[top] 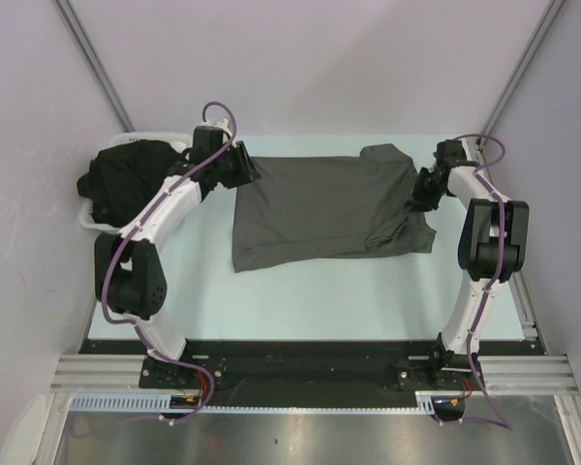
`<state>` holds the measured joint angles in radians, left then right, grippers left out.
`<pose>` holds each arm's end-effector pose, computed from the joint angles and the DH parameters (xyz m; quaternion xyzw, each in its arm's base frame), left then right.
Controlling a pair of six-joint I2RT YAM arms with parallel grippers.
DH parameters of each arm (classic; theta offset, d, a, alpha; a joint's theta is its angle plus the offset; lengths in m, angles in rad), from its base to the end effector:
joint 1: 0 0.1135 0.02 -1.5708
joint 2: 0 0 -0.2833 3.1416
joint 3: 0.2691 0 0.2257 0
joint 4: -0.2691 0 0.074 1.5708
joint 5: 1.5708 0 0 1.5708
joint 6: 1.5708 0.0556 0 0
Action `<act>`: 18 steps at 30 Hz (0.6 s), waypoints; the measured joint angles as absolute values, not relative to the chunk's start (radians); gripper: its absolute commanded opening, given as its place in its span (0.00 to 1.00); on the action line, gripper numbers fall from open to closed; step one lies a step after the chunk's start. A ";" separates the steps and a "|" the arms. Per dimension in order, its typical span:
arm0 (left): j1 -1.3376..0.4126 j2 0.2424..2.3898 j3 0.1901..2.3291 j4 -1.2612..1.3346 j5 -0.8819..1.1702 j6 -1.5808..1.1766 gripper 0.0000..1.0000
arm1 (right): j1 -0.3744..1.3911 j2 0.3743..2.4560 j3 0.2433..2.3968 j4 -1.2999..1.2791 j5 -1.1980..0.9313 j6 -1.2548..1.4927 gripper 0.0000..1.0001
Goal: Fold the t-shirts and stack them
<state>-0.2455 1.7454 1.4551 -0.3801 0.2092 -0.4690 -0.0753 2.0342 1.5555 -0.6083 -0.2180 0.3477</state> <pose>0.3808 -0.1073 0.3079 -0.0547 0.8949 -0.2394 0.3726 0.4268 -0.0201 0.2064 0.1771 0.9491 0.1370 0.2216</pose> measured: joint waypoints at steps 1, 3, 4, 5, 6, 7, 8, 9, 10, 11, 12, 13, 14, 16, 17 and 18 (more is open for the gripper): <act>-0.245 1.731 1.452 -0.381 0.208 -0.469 0.43 | -0.073 2.034 1.555 -0.608 -0.218 0.348 0.31; -0.245 1.701 1.449 -0.384 0.208 -0.469 0.43 | -0.067 2.034 1.555 -0.609 -0.218 0.348 0.32; -0.245 1.691 1.449 -0.385 0.208 -0.468 0.43 | -0.064 2.034 1.555 -0.609 -0.219 0.348 0.33; -0.245 1.683 1.449 -0.387 0.208 -0.468 0.43 | -0.060 2.034 1.555 -0.609 -0.218 0.347 0.33; -0.245 1.677 1.448 -0.389 0.208 -0.468 0.43 | -0.057 2.034 1.555 -0.611 -0.218 0.347 0.34; -0.245 1.673 1.447 -0.392 0.207 -0.467 0.43 | -0.055 2.034 1.555 -0.613 -0.218 0.347 0.34; -0.245 1.671 1.445 -0.393 0.207 -0.466 0.43 | -0.054 2.034 1.555 -0.616 -0.218 0.346 0.34; -0.245 1.670 1.441 -0.395 0.205 -0.465 0.43 | -0.054 2.034 1.555 -0.618 -0.217 0.345 0.35; -0.245 1.670 1.438 -0.399 0.205 -0.463 0.43 | -0.052 2.034 1.555 -0.620 -0.217 0.343 0.35; -0.245 1.670 1.435 -0.404 0.205 -0.462 0.43 | -0.050 2.033 1.555 -0.622 -0.217 0.342 0.36; -0.245 1.670 1.432 -0.409 0.205 -0.462 0.43 | -0.050 2.032 1.555 -0.625 -0.214 0.340 0.37; -0.245 1.670 1.430 -0.412 0.205 -0.462 0.43 | -0.049 2.030 1.555 -0.627 -0.213 0.339 0.37; -0.245 1.670 1.430 -0.414 0.205 -0.462 0.43 | -0.049 2.028 1.555 -0.628 -0.210 0.338 0.38; -0.245 1.670 1.430 -0.415 0.205 -0.462 0.43 | -0.050 2.023 1.555 -0.633 -0.202 0.335 0.38; -0.245 1.670 1.430 -0.415 0.205 -0.462 0.43 | -0.050 2.020 1.555 -0.634 -0.197 0.334 0.39; -0.245 1.670 1.430 -0.415 0.206 -0.462 0.44 | -0.050 2.017 1.555 -0.636 -0.194 0.331 0.39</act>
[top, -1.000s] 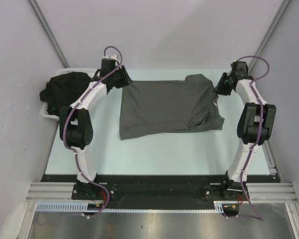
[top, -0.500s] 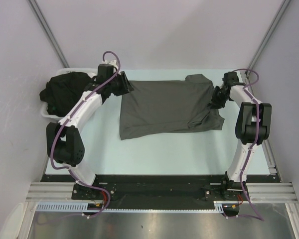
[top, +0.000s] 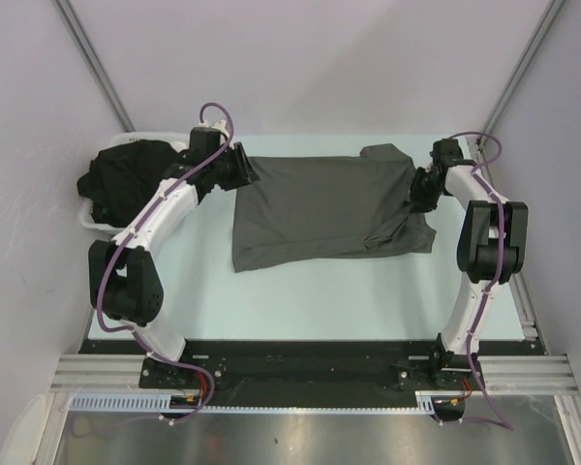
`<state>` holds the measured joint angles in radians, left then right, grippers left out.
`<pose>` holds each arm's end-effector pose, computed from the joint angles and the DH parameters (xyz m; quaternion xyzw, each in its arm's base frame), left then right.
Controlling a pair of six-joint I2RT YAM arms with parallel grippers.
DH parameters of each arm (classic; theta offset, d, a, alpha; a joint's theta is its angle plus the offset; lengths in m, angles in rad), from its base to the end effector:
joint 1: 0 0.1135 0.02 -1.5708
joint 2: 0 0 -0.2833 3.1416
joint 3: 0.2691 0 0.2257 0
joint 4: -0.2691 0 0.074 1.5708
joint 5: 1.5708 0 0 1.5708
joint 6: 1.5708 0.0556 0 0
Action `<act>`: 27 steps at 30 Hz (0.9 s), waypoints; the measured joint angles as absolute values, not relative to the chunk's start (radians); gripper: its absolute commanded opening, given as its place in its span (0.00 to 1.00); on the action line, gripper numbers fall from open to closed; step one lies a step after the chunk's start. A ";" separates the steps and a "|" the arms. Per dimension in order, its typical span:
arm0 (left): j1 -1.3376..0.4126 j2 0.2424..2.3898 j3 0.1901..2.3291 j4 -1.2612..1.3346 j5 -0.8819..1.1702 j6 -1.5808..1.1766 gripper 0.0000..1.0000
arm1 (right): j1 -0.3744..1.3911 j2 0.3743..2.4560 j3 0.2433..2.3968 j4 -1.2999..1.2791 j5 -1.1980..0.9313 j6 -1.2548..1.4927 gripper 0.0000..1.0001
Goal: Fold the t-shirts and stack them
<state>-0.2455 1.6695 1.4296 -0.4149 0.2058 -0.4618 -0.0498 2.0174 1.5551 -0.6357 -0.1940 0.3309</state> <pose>0.3614 -0.1023 0.3238 -0.0511 0.8919 -0.2388 0.3807 0.4224 -0.0103 0.2112 0.1608 0.9544 0.1259 0.2176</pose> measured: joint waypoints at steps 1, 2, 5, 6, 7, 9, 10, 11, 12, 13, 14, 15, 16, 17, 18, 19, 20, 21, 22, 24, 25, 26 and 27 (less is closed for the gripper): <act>-0.245 1.670 1.429 -0.415 0.206 -0.462 0.43 | -0.050 2.016 1.555 -0.638 -0.191 0.328 0.39; -0.245 1.670 1.429 -0.415 0.206 -0.462 0.43 | -0.050 2.014 1.555 -0.641 -0.187 0.326 0.39; -0.245 1.669 1.428 -0.417 0.206 -0.462 0.44 | -0.050 2.010 1.554 -0.652 -0.178 0.319 0.39; -0.245 1.668 1.428 -0.418 0.206 -0.462 0.44 | -0.050 2.009 1.554 -0.657 -0.173 0.318 0.39; -0.245 1.667 1.427 -0.418 0.205 -0.462 0.44 | -0.050 2.009 1.554 -0.660 -0.172 0.317 0.39; -0.245 1.665 1.427 -0.422 0.206 -0.462 0.44 | -0.050 2.009 1.550 -0.665 -0.171 0.316 0.39; -0.245 1.663 1.426 -0.424 0.205 -0.462 0.44 | -0.050 2.009 1.548 -0.665 -0.171 0.315 0.39; -0.245 1.660 1.425 -0.426 0.206 -0.462 0.44 | -0.050 2.009 1.543 -0.666 -0.170 0.313 0.39; -0.245 1.655 1.422 -0.427 0.205 -0.462 0.44 | -0.050 2.009 1.539 -0.666 -0.169 0.313 0.39; -0.245 1.650 1.419 -0.430 0.205 -0.462 0.44 | -0.050 2.009 1.533 -0.668 -0.166 0.312 0.39; -0.245 1.647 1.419 -0.432 0.205 -0.462 0.44 | -0.050 2.009 1.530 -0.669 -0.165 0.312 0.39; -0.245 1.643 1.418 -0.432 0.205 -0.462 0.44 | -0.050 2.009 1.527 -0.670 -0.164 0.311 0.39; -0.245 1.637 1.414 -0.432 0.204 -0.461 0.44 | -0.050 2.009 1.525 -0.671 -0.163 0.310 0.38; -0.245 1.629 1.408 -0.432 0.204 -0.461 0.44 | -0.050 2.009 1.524 -0.671 -0.162 0.309 0.38; -0.245 1.620 1.399 -0.432 0.202 -0.461 0.44 | -0.050 2.009 1.523 -0.672 -0.162 0.309 0.38; -0.245 1.609 1.391 -0.433 0.201 -0.461 0.44 | -0.050 2.009 1.523 -0.672 -0.163 0.309 0.35; -0.245 1.602 1.385 -0.434 0.199 -0.462 0.44 | -0.050 2.009 1.523 -0.672 -0.163 0.309 0.34; -0.245 1.594 1.379 -0.434 0.195 -0.461 0.44 | -0.050 2.010 1.522 -0.672 -0.165 0.310 0.34; -0.245 1.585 1.371 -0.434 0.193 -0.462 0.44 | -0.050 2.010 1.522 -0.671 -0.166 0.310 0.33; -0.245 1.575 1.364 -0.436 0.189 -0.462 0.44 | -0.050 2.011 1.522 -0.671 -0.166 0.310 0.33; -0.245 1.571 1.361 -0.437 0.189 -0.461 0.44 | -0.050 2.011 1.521 -0.670 -0.166 0.310 0.34; -0.245 1.569 1.357 -0.437 0.187 -0.461 0.44 | -0.050 2.011 1.520 -0.668 -0.166 0.310 0.34; -0.245 1.568 1.356 -0.437 0.187 -0.462 0.44 | -0.050 2.012 1.520 -0.668 -0.166 0.309 0.34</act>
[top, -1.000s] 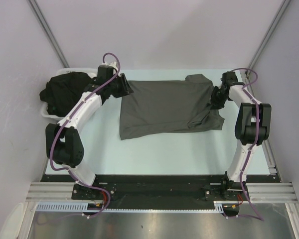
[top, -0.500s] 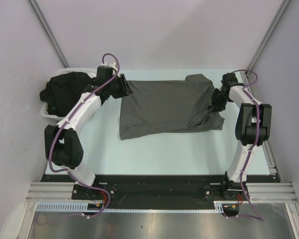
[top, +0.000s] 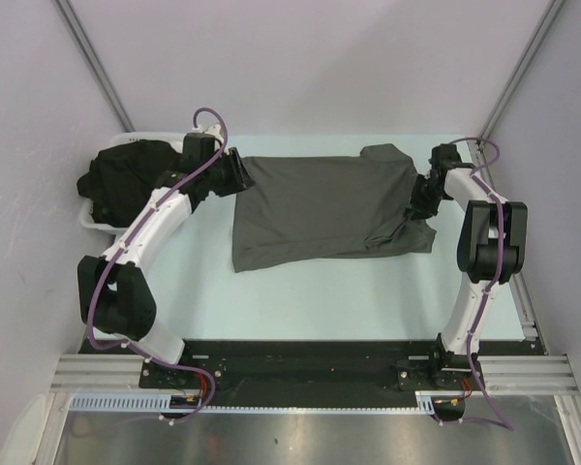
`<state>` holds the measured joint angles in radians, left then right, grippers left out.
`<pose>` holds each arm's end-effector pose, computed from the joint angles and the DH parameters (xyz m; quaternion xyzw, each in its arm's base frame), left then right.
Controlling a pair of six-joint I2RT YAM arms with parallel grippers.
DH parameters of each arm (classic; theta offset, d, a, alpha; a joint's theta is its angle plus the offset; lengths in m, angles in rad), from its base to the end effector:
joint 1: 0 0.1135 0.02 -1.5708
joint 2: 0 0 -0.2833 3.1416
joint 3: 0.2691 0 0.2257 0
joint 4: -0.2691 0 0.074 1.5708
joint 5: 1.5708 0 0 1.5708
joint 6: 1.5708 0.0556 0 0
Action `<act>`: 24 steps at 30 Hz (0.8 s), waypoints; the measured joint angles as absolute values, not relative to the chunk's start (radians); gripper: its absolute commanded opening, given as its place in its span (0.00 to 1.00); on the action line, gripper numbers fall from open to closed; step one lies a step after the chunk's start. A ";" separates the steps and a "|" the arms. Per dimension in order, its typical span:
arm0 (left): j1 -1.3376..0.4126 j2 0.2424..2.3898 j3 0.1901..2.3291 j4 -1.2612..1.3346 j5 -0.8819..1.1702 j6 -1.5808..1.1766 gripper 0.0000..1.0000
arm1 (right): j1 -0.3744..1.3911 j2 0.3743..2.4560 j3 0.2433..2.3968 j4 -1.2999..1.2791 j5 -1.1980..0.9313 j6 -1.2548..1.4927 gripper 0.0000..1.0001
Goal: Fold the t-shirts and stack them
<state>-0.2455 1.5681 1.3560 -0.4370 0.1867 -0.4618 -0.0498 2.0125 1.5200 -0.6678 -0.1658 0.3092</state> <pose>0.3341 -0.0944 0.3319 -0.0550 0.8910 -0.2317 0.3865 0.4126 -0.0114 0.2015 0.1576 0.9630 0.1067 0.1909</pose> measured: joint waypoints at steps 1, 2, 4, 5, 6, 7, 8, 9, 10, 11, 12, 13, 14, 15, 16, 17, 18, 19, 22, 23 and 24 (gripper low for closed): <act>-0.245 1.568 1.356 -0.438 0.187 -0.462 0.44 | -0.050 2.014 1.520 -0.667 -0.166 0.309 0.34; -0.245 1.568 1.355 -0.438 0.187 -0.461 0.44 | -0.050 2.017 1.519 -0.665 -0.166 0.309 0.34; -0.245 1.568 1.355 -0.438 0.187 -0.462 0.44 | -0.050 2.023 1.518 -0.664 -0.167 0.309 0.34; -0.245 1.567 1.355 -0.438 0.187 -0.461 0.44 | -0.050 2.026 1.517 -0.663 -0.167 0.309 0.34; -0.245 1.567 1.355 -0.438 0.187 -0.461 0.44 | -0.050 2.027 1.514 -0.661 -0.169 0.309 0.34; -0.245 1.567 1.355 -0.438 0.187 -0.461 0.44 | -0.050 2.029 1.512 -0.661 -0.172 0.309 0.33; -0.245 1.567 1.355 -0.438 0.187 -0.461 0.44 | -0.050 2.031 1.508 -0.661 -0.174 0.309 0.31; -0.245 1.566 1.355 -0.438 0.187 -0.461 0.44 | -0.049 2.033 1.505 -0.660 -0.175 0.309 0.31; -0.245 1.565 1.355 -0.438 0.187 -0.461 0.44 | -0.049 2.035 1.502 -0.661 -0.179 0.310 0.28; -0.245 1.565 1.355 -0.438 0.187 -0.461 0.44 | -0.049 2.037 1.500 -0.660 -0.182 0.309 0.26; -0.245 1.564 1.355 -0.438 0.186 -0.461 0.44 | -0.049 2.039 1.498 -0.658 -0.187 0.310 0.24; -0.245 1.563 1.355 -0.438 0.186 -0.461 0.44 | -0.049 2.040 1.497 -0.658 -0.192 0.310 0.20; -0.245 1.562 1.355 -0.438 0.186 -0.461 0.44 | -0.049 2.040 1.496 -0.656 -0.196 0.310 0.18; -0.245 1.562 1.355 -0.439 0.186 -0.461 0.44 | -0.048 2.041 1.496 -0.655 -0.201 0.309 0.15; -0.245 1.561 1.355 -0.440 0.186 -0.461 0.44 | -0.047 2.041 1.496 -0.652 -0.205 0.311 0.09; -0.245 1.561 1.355 -0.441 0.186 -0.461 0.44 | -0.047 2.042 1.496 -0.650 -0.212 0.312 0.05; -0.245 1.561 1.355 -0.441 0.186 -0.461 0.44 | -0.047 2.042 1.496 -0.648 -0.215 0.310 0.01; -0.245 1.561 1.355 -0.443 0.186 -0.461 0.44 | -0.047 2.043 1.496 -0.646 -0.221 0.312 0.00; -0.245 1.561 1.355 -0.445 0.186 -0.462 0.44 | -0.047 2.043 1.496 -0.644 -0.231 0.313 0.00; -0.245 1.561 1.355 -0.445 0.186 -0.462 0.44 | -0.047 2.043 1.496 -0.642 -0.234 0.313 0.00; -0.245 1.561 1.355 -0.445 0.186 -0.462 0.44 | -0.047 2.043 1.496 -0.641 -0.235 0.313 0.00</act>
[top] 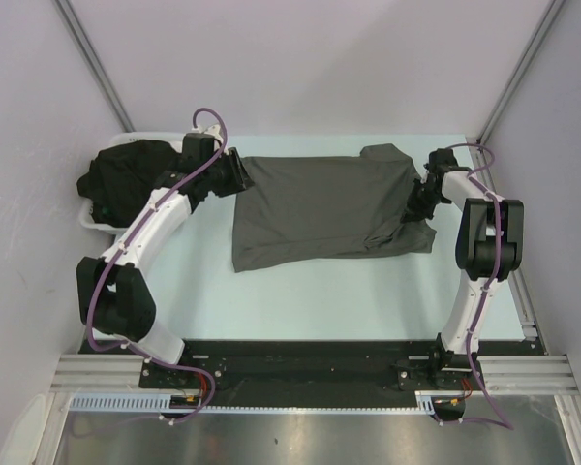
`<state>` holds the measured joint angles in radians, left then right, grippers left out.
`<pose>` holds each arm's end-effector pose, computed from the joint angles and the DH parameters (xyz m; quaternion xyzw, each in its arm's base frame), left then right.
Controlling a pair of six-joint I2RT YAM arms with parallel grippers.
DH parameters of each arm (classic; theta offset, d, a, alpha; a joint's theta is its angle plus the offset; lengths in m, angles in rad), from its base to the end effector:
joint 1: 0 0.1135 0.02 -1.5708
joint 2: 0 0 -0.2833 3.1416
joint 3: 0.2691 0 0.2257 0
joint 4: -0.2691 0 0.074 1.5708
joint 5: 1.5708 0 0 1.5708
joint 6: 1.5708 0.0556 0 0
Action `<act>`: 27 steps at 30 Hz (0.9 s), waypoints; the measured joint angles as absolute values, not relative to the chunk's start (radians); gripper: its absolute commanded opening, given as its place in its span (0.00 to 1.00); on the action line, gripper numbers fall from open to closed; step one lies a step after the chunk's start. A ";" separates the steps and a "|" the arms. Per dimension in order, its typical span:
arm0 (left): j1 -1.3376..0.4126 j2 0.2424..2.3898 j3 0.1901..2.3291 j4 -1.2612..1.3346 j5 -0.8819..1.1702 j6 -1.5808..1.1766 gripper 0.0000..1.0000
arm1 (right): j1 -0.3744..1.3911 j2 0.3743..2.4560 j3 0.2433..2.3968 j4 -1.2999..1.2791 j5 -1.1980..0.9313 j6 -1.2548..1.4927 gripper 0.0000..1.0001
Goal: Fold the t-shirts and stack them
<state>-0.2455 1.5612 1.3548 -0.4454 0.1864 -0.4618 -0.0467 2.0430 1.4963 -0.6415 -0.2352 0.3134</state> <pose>0.3320 -0.0938 0.3329 -0.0553 0.8916 -0.2312 0.3854 0.4139 -0.0064 0.1851 0.1527 0.9632 0.1393 0.1718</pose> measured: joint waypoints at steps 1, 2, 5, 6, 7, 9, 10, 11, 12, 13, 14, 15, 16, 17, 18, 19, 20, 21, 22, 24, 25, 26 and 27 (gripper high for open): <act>-0.245 1.561 1.355 -0.447 0.187 -0.462 0.44 | -0.047 2.043 1.496 -0.642 -0.235 0.313 0.00; -0.245 1.561 1.355 -0.448 0.187 -0.462 0.43 | -0.047 2.043 1.496 -0.642 -0.236 0.313 0.00; -0.245 1.561 1.350 -0.453 0.187 -0.462 0.44 | -0.047 2.033 1.496 -0.655 -0.234 0.313 0.00; -0.245 1.555 1.336 -0.450 0.186 -0.462 0.44 | -0.047 2.020 1.496 -0.664 -0.233 0.313 0.00; -0.245 1.549 1.323 -0.451 0.187 -0.462 0.44 | -0.047 2.004 1.496 -0.674 -0.232 0.313 0.00; -0.247 1.528 1.273 -0.455 0.187 -0.462 0.44 | -0.047 1.942 1.495 -0.697 -0.230 0.313 0.00; -0.247 1.522 1.254 -0.458 0.187 -0.462 0.44 | -0.046 1.914 1.495 -0.703 -0.229 0.314 0.00; -0.249 1.515 1.232 -0.459 0.186 -0.462 0.44 | -0.045 1.874 1.495 -0.713 -0.229 0.316 0.00; -0.251 1.509 1.210 -0.461 0.187 -0.463 0.44 | -0.044 1.843 1.495 -0.720 -0.229 0.318 0.00; -0.253 1.503 1.189 -0.463 0.187 -0.463 0.44 | -0.042 1.803 1.495 -0.732 -0.229 0.321 0.00; -0.255 1.498 1.172 -0.463 0.187 -0.465 0.44 | -0.039 1.774 1.495 -0.741 -0.229 0.321 0.00; -0.258 1.492 1.151 -0.467 0.187 -0.468 0.44 | -0.034 1.742 1.495 -0.751 -0.228 0.322 0.00; -0.263 1.485 1.133 -0.470 0.187 -0.470 0.44 | -0.028 1.714 1.495 -0.761 -0.226 0.322 0.00; -0.267 1.478 1.117 -0.473 0.187 -0.471 0.44 | -0.021 1.691 1.495 -0.771 -0.226 0.322 0.00; -0.272 1.472 1.103 -0.476 0.187 -0.471 0.44 | -0.015 1.671 1.494 -0.781 -0.226 0.322 0.00; -0.278 1.465 1.093 -0.477 0.187 -0.472 0.44 | -0.008 1.657 1.491 -0.790 -0.227 0.322 0.00; -0.282 1.460 1.086 -0.478 0.187 -0.474 0.44 | 0.000 1.647 1.487 -0.797 -0.228 0.322 0.00; -0.289 1.453 1.076 -0.477 0.187 -0.475 0.44 | 0.012 1.637 1.477 -0.807 -0.229 0.322 0.00; -0.294 1.449 1.070 -0.478 0.187 -0.478 0.44 | 0.019 1.631 1.466 -0.819 -0.233 0.322 0.00; -0.303 1.439 1.053 -0.475 0.186 -0.483 0.44 | 0.030 1.629 1.455 -0.832 -0.237 0.322 0.00; -0.307 1.438 1.046 -0.474 0.186 -0.488 0.45 | 0.038 1.628 1.445 -0.842 -0.239 0.323 0.00; -0.311 1.436 1.036 -0.473 0.185 -0.493 0.45 | 0.042 1.627 1.438 -0.850 -0.242 0.323 0.00; -0.314 1.435 1.026 -0.473 0.183 -0.498 0.45 | 0.049 1.625 1.429 -0.861 -0.245 0.323 0.00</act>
